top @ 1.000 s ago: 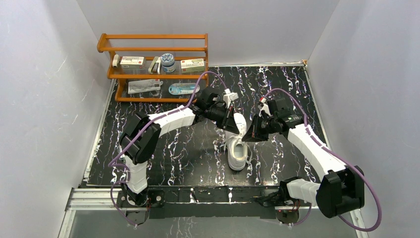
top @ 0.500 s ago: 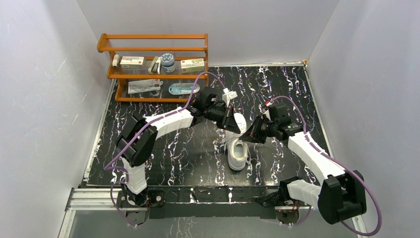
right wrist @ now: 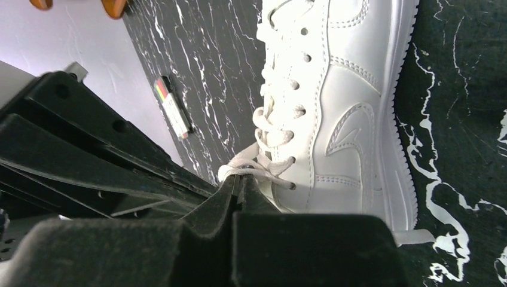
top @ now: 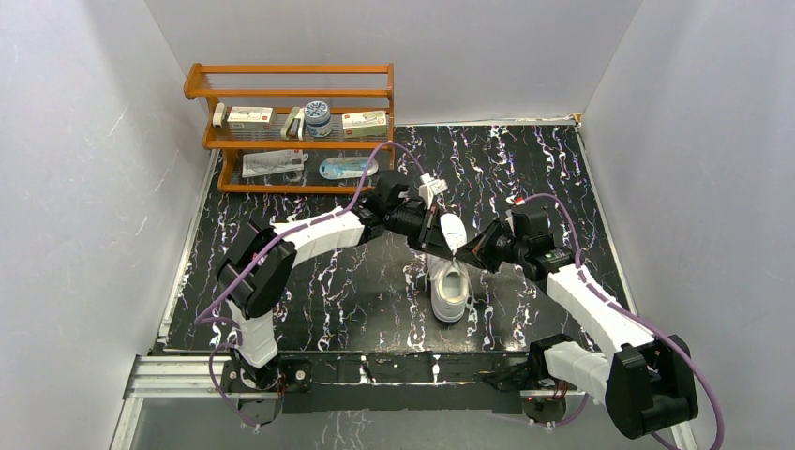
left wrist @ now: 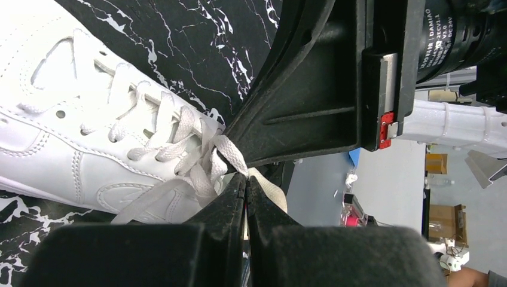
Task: Tie the shoes
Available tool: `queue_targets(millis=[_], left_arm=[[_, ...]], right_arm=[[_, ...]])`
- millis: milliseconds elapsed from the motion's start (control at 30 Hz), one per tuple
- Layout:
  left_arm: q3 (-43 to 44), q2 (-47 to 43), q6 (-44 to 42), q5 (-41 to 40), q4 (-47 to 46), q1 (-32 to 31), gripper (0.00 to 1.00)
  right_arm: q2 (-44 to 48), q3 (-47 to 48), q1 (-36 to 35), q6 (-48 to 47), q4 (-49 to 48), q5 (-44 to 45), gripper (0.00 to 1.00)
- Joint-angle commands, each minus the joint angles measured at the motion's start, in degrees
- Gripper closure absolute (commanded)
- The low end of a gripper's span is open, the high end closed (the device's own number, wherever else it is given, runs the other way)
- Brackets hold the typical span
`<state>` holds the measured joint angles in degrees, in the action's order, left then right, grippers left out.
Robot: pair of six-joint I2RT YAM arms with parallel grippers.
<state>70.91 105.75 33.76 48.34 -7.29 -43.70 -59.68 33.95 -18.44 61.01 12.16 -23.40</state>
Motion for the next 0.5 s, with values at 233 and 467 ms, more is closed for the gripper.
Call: queue_targets(millis=[233, 467], left_arm=[[-3.22, -3.49, 0.38, -3.18, -0.13, -1.56, 1.0], [-5.11, -2.5, 1.2, -3.92, -2.66, -1.91, 1.0]], right_arm=[[0.36, -2.5, -0.09, 4.01, -7.97, 3.35, 1.0], [0.54, -3.3, -0.15, 1.55, -6.83, 3.01, 0.96]])
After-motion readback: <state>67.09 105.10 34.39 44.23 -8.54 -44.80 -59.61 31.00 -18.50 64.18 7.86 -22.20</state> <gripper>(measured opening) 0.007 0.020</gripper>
